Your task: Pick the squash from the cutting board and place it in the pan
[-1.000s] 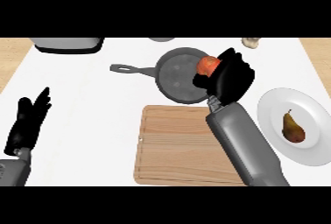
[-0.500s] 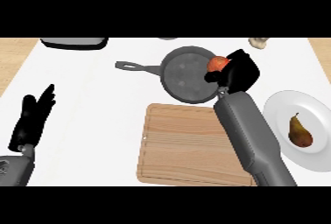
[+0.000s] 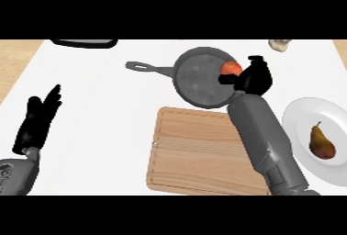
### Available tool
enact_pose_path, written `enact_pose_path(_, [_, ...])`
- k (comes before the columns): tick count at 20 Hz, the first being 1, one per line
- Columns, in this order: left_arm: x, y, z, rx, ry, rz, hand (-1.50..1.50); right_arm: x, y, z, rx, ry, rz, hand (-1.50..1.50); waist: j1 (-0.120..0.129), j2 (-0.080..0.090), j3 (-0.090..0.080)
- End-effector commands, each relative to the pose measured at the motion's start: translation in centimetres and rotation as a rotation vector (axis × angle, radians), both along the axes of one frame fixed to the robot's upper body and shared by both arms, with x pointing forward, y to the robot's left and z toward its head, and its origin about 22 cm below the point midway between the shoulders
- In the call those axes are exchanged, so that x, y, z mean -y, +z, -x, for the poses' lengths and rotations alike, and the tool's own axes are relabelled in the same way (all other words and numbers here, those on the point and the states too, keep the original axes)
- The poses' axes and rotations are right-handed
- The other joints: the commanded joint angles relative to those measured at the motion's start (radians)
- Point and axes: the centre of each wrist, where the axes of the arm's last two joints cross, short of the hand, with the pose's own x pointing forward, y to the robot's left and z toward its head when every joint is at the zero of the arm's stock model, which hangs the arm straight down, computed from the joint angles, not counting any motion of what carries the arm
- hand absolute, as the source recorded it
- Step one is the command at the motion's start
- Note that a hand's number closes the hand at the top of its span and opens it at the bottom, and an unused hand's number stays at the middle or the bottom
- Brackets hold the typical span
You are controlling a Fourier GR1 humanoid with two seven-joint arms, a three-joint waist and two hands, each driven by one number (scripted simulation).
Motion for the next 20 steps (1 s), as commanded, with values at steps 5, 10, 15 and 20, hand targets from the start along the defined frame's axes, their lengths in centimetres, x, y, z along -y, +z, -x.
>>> enact_pose_path(5, [1.4, 0.6, -0.6, 0.004, -0.034, 0.015, 0.00, 0.1, -1.5, -0.5, 0.134, -0.066, -0.093, -1.50, 0.021, 0.009, 0.002])
enact_pose_path(10, [1.5, 0.6, -0.8, -0.001, -0.045, -0.004, 0.00, -0.5, -0.4, -1.1, 0.290, -0.085, -0.075, -1.50, 0.029, 0.007, 0.001])
enact_pose_path(15, [1.5, 0.4, -1.6, 0.012, -0.004, 0.004, 0.00, -0.2, 0.2, -1.5, 0.411, -0.133, -0.053, -1.50, -0.003, 0.007, -0.001])
enact_pose_path(20, [0.1, -0.1, -0.5, -0.021, 0.018, 0.007, 0.00, -0.2, -0.4, -1.5, 0.490, -0.239, -0.073, -1.50, -0.021, -0.017, -0.003])
